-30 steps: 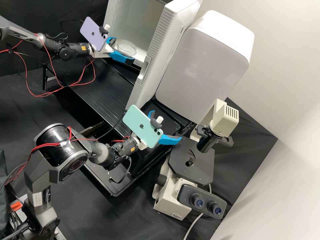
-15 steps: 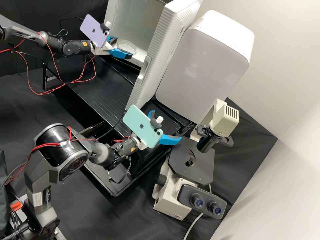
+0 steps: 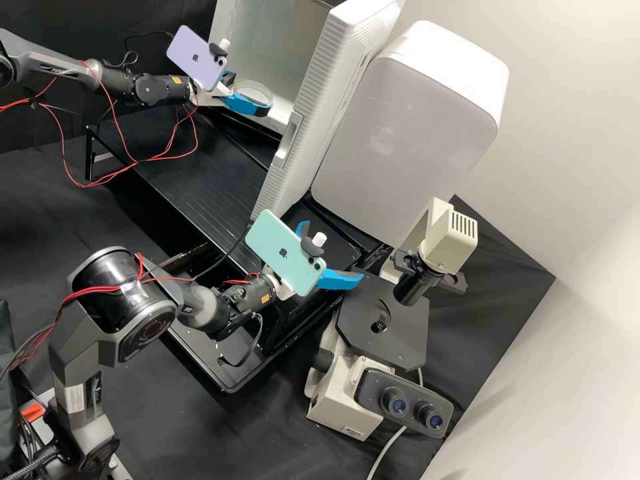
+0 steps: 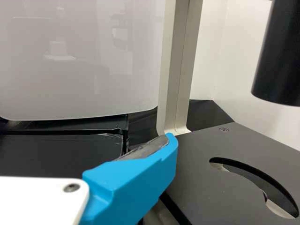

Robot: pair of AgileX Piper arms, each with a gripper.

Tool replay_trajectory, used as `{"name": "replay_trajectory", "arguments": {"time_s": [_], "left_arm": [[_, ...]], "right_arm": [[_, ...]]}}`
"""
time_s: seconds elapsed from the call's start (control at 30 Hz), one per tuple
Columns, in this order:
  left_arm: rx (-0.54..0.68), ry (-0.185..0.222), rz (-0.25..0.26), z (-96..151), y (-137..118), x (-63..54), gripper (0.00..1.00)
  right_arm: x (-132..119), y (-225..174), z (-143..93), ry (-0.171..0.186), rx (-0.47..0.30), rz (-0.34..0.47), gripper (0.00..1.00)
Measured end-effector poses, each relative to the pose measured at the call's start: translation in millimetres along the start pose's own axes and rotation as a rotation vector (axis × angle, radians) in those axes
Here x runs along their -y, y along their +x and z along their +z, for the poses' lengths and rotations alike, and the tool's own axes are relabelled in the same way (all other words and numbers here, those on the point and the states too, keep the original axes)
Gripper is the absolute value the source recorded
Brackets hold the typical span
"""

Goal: Take the petri dish out of the incubator

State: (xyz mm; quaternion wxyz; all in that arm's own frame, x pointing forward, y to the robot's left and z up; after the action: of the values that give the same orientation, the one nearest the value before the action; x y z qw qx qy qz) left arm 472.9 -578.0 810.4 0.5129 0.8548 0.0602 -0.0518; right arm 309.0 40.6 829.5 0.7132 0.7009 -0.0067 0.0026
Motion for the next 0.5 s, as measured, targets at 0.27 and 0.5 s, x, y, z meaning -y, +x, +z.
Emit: {"name": "replay_trajectory", "arguments": {"time_s": [0.27, 0.5], "left_arm": [[-0.003, 0.002, -0.007, 1.1, 0.2, -1.9, 0.0], [0.004, 0.028, 0.009, 3.3, -0.6, 0.6, 0.0]], "right_arm": [[0.0, 0.0, 0.0, 0.0, 0.0, 0.0, 1.0], [0.0, 0.0, 0.0, 0.0, 0.0, 0.0, 1.0]]}}
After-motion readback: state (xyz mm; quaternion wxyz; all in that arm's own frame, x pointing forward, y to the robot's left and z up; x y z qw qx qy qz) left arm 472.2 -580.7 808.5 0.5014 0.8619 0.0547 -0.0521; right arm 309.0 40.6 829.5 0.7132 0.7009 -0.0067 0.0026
